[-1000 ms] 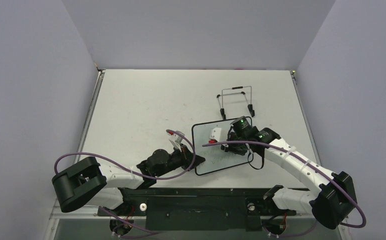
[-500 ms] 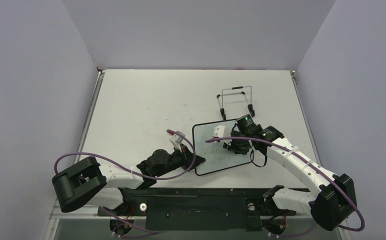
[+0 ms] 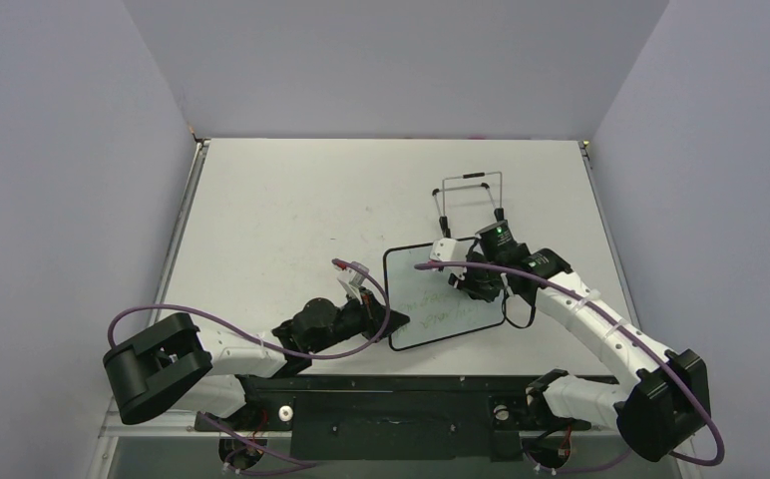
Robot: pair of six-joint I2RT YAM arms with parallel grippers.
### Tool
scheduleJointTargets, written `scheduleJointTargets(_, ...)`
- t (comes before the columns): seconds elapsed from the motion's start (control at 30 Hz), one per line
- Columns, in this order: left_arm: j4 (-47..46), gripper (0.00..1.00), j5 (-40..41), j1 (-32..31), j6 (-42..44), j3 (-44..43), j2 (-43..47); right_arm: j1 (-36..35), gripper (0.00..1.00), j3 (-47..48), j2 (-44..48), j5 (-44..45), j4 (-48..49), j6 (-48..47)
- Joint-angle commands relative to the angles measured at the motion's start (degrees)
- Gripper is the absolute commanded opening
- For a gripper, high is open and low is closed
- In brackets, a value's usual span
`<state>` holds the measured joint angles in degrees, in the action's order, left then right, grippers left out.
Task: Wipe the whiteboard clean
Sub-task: Erase the whiteboard at the center of the board.
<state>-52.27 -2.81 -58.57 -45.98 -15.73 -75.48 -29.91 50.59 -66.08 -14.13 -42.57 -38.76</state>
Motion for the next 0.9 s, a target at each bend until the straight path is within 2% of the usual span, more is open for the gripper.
scheduleJointTargets(0.0,-3.9,0.0,-3.1,-1.0,2.1,-0.4,1.3,-1.0,0.0,1.0,0.0,-4.6,-0.3,-2.5)
scheduleJointTargets(0.27,-4.3,0.0,-3.0,-1.0,1.9,-0.6,0.8,-5.8,0.0,0.5,-1.0,-0.2,0.8,-1.7)
scheduleJointTargets(0.4,-4.0,0.0,-3.0,-1.0,2.0,-0.5,1.2,-1.6,0.0,0.7,-1.3,3.9,3.9,1.0)
scheduleJointTargets(0.5,-4.1,0.0,-3.0,-1.0,2.0,-0.6,0.9,2.0,0.0,1.3,-0.9,3.7,4.5,1.5)
scheduleJointTargets(0.63,-4.2,0.0,-3.1,-1.0,2.0,-0.6,0.8,2.8,0.0,1.6,-0.3,1.7,3.9,1.1)
scheduleJointTargets(0.87,-4.5,0.0,-3.2,-1.0,1.9,-0.7,0.4,-3.6,0.0,1.8,-1.1,0.7,2.4,-0.8)
